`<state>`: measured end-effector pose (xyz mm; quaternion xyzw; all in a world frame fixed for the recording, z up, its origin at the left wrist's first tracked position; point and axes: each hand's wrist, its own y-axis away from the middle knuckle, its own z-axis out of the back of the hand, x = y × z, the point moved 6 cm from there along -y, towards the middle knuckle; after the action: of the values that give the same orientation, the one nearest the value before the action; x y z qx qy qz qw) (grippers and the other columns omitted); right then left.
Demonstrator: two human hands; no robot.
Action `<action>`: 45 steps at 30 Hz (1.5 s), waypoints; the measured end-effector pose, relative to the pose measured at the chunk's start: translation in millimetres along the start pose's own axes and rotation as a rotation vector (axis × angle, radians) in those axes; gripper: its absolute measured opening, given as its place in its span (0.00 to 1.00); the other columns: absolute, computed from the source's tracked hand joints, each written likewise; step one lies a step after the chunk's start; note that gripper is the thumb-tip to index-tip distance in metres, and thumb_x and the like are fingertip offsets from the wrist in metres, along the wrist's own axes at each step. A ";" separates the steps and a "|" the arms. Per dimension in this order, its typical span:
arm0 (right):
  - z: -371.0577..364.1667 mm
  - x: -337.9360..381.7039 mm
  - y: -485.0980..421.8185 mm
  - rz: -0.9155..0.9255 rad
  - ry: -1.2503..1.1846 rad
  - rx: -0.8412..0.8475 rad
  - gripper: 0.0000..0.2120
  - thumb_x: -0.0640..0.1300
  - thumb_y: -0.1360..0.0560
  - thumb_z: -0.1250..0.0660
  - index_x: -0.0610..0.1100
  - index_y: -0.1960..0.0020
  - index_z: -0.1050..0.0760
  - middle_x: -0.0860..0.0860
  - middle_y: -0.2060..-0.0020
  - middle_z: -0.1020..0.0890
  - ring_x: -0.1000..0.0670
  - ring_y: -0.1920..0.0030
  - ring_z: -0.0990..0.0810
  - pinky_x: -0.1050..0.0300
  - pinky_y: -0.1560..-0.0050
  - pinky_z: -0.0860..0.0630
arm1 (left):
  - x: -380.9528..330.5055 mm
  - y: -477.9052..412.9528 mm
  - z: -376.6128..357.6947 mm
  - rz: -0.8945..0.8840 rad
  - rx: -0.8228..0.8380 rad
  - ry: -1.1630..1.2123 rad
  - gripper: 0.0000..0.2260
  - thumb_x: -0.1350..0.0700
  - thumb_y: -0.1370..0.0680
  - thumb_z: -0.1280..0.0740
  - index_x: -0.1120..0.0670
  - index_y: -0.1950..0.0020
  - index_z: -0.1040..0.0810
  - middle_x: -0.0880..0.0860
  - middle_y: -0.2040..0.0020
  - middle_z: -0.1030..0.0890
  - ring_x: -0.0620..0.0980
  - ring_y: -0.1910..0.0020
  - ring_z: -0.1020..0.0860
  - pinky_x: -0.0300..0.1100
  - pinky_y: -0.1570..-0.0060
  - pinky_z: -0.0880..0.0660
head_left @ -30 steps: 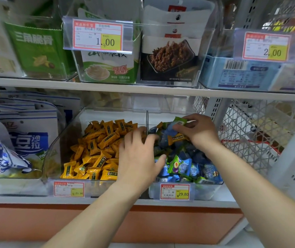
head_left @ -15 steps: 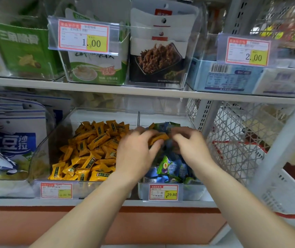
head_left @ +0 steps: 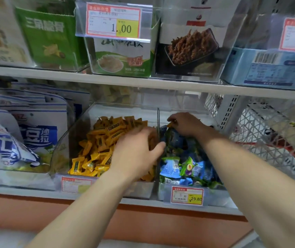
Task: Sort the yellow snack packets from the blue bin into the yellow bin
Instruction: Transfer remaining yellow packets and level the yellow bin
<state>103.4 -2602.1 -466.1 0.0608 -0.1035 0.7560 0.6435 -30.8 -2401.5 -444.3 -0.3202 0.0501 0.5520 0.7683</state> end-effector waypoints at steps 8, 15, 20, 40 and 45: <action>9.2 6.6 -4.2 -0.036 0.270 -0.188 0.04 0.42 0.25 0.31 0.48 0.52 0.18 0.46 0.50 0.22 0.42 0.48 0.22 0.51 0.50 0.26 | 3.2 7.2 -17.2 0.011 0.120 0.108 0.22 0.37 0.23 0.35 0.43 0.31 0.29 0.46 0.36 0.22 0.49 0.40 0.23 0.47 0.44 0.23; 53.2 37.7 84.1 -0.046 -0.237 -0.496 0.03 0.47 0.19 0.40 0.51 0.51 0.28 0.52 0.56 0.22 0.48 0.58 0.23 0.51 0.58 0.25 | 15.7 13.7 11.4 0.003 0.044 0.153 0.14 0.42 0.23 0.35 0.43 0.39 0.22 0.44 0.42 0.20 0.46 0.43 0.23 0.44 0.47 0.23; 53.5 91.5 121.0 0.042 -0.553 -0.528 0.06 0.49 0.20 0.36 0.57 0.55 0.28 0.58 0.62 0.21 0.57 0.61 0.22 0.61 0.66 0.33 | 62.1 29.8 40.3 0.064 0.025 0.004 0.10 0.44 0.23 0.34 0.45 0.44 0.20 0.44 0.44 0.21 0.47 0.42 0.25 0.42 0.48 0.27; -59.5 229.7 66.2 0.566 0.239 0.426 0.26 0.68 0.24 0.45 0.65 0.27 0.36 0.55 0.26 0.33 0.48 0.28 0.35 0.44 0.30 0.36 | 137.6 50.6 64.8 0.280 0.265 -0.245 0.13 0.43 0.26 0.31 0.48 0.45 0.19 0.53 0.51 0.17 0.57 0.52 0.19 0.50 0.51 0.20; -68.2 236.6 18.3 0.569 0.410 0.264 0.21 0.63 0.23 0.41 0.61 0.32 0.29 0.50 0.31 0.30 0.44 0.30 0.35 0.42 0.31 0.37 | 139.6 65.4 65.4 0.208 0.224 -0.230 0.11 0.43 0.22 0.37 0.47 0.50 0.18 0.49 0.54 0.16 0.53 0.54 0.19 0.49 0.53 0.20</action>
<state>49.3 -2361.6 -480.5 -0.0406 0.1130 0.9078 0.4018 -52.5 -2239.6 -481.3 -0.1605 0.0560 0.6523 0.7386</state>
